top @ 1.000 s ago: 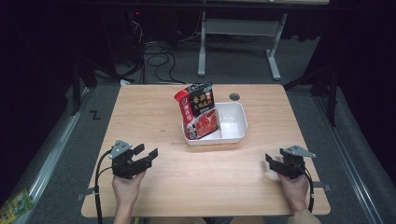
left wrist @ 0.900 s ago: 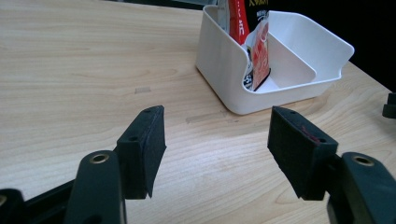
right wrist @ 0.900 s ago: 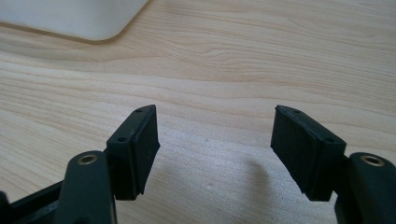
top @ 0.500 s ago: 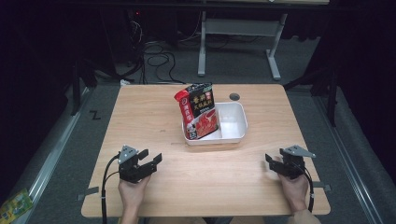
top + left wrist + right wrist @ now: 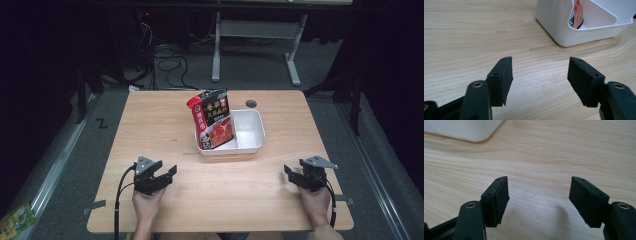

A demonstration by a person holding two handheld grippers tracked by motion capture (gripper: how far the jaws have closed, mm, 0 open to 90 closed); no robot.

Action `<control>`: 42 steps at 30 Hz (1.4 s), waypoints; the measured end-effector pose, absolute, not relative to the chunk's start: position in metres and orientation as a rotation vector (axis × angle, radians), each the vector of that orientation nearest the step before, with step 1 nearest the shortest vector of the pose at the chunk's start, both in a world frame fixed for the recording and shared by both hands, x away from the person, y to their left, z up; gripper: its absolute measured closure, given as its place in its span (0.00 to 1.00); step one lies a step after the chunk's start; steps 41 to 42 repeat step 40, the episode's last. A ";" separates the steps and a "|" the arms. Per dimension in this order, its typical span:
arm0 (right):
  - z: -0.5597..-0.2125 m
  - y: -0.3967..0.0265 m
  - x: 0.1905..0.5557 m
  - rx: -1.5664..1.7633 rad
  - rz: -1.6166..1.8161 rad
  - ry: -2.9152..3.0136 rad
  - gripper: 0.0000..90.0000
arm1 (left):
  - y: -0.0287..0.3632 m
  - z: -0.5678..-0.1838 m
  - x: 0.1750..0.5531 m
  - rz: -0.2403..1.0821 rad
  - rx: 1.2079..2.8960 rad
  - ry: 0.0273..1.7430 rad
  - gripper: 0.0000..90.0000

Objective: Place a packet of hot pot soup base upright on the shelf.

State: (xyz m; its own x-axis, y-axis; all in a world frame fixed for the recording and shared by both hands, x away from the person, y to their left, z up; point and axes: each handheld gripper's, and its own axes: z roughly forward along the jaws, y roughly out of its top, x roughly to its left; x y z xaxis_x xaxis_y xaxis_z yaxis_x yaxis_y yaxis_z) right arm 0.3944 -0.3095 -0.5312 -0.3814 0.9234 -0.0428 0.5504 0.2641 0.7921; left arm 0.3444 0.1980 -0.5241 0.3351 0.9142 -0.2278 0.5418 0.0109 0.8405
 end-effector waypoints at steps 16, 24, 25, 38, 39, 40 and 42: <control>-0.531 -0.310 0.394 1.330 0.966 2.031 0.36 | 0.195 -0.538 0.356 0.615 1.652 1.355 0.41; -0.531 -0.310 0.394 1.336 0.966 2.031 0.36 | 0.190 -0.546 0.359 0.675 1.660 1.360 0.41; -0.531 -0.310 0.394 1.333 0.965 2.032 0.36 | 0.190 -0.546 0.359 0.675 1.660 1.360 0.41; -0.531 -0.309 0.394 1.326 0.964 2.041 0.38 | 0.191 -0.548 0.360 0.619 1.671 1.394 0.40; -0.531 -0.309 0.394 1.326 0.964 2.042 0.38 | 0.191 -0.548 0.360 0.616 1.673 1.395 0.40; -0.531 -0.309 0.394 1.326 0.963 2.042 0.38 | 0.192 -0.548 0.361 0.612 1.673 1.395 0.40; -0.531 -0.309 0.394 1.326 0.963 2.042 0.38 | 0.192 -0.548 0.361 0.612 1.673 1.395 0.40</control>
